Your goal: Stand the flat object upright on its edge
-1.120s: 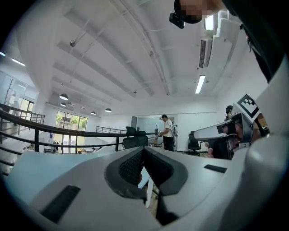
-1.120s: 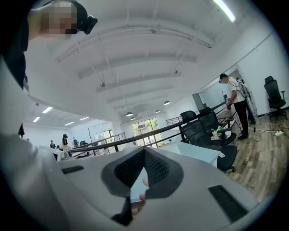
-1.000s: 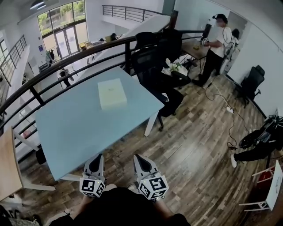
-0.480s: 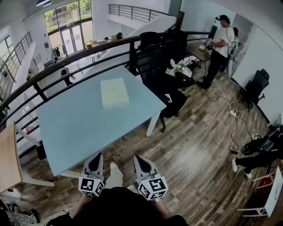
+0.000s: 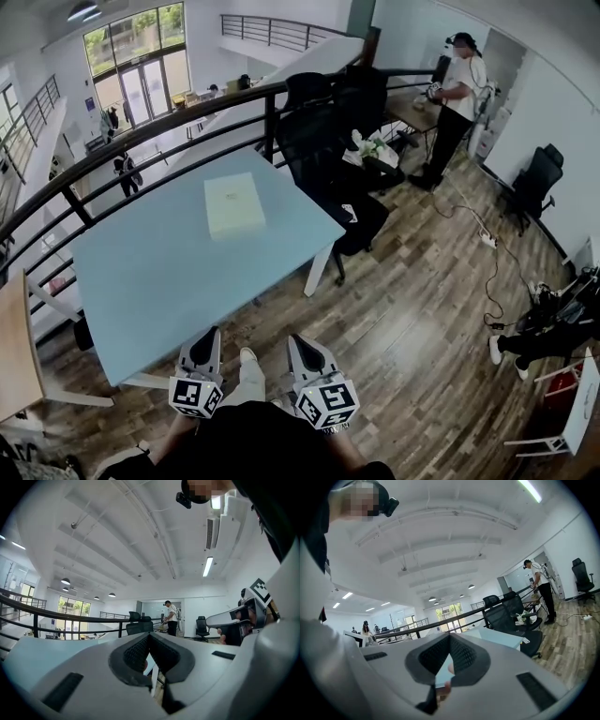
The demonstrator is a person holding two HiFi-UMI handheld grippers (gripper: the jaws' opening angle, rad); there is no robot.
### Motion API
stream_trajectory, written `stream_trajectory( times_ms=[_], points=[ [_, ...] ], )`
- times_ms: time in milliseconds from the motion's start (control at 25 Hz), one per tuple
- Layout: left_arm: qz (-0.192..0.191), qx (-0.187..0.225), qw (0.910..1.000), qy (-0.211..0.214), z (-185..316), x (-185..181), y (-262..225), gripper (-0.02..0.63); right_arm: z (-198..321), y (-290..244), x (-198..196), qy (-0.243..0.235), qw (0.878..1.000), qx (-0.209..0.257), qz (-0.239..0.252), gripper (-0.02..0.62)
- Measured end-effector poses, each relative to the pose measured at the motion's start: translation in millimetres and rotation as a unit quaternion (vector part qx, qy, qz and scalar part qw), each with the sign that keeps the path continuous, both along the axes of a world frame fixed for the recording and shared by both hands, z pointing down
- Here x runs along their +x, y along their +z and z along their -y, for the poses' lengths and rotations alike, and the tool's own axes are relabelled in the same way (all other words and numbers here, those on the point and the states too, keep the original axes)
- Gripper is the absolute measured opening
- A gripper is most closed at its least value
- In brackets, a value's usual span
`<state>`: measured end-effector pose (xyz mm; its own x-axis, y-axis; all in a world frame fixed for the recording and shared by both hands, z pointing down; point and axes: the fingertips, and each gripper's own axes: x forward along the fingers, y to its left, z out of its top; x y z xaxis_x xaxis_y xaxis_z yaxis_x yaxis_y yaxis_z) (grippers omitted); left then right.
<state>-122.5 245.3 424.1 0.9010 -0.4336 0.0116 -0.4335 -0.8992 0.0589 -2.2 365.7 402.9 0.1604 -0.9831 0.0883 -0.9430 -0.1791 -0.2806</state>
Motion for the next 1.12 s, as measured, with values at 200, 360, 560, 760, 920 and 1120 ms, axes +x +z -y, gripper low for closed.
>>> stream_trajectory(
  times_ms=[200,360,560,760,920,1120],
  points=[
    [0.002,-0.006,1.0000,0.003,7,11,6,0.002,7,4,14,0.007,1.000,-0.004,0.001,0.008],
    [0.004,-0.011,0.9999,-0.001,22,19,8,0.002,22,4,22,0.002,1.000,-0.007,0.002,0.008],
    [0.001,-0.016,0.9998,-0.011,44,36,8,0.002,41,6,39,-0.004,1.000,-0.013,0.003,0.008],
    [0.004,-0.020,0.9997,-0.011,59,54,9,0.002,60,8,56,-0.006,1.000,-0.015,0.005,0.008],
    [0.007,-0.022,0.9997,-0.010,74,68,13,0.002,76,10,71,-0.006,1.000,-0.018,0.010,0.008],
    [0.012,-0.018,0.9998,-0.007,94,86,7,0.002,97,11,88,-0.006,1.000,-0.019,0.016,0.008]
  ],
)
